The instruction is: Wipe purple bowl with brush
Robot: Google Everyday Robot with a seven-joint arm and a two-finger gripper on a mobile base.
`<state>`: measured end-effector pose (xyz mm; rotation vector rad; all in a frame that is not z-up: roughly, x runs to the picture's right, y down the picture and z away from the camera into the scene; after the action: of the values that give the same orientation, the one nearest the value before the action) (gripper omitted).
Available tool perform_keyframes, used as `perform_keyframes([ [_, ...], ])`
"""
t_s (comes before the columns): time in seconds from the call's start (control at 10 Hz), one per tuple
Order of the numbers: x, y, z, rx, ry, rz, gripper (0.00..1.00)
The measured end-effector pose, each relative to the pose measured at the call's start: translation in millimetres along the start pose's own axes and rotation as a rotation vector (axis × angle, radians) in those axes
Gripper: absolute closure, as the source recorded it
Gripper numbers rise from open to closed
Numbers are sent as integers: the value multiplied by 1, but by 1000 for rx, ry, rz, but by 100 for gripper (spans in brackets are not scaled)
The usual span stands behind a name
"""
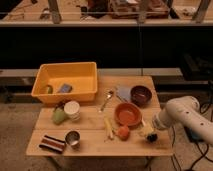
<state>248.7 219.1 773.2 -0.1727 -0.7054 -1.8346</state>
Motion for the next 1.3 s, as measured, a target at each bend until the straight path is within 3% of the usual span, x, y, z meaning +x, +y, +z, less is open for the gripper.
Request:
perform_keyframes([
  [0.3, 4, 7, 16, -36, -17, -10, 20],
  [1.1, 15, 15, 31, -37, -37, -16, 21],
  [1.2, 15, 14, 32, -34, -43, -19, 24],
  [1.3, 14, 12, 35, -26, -57, -23, 35],
])
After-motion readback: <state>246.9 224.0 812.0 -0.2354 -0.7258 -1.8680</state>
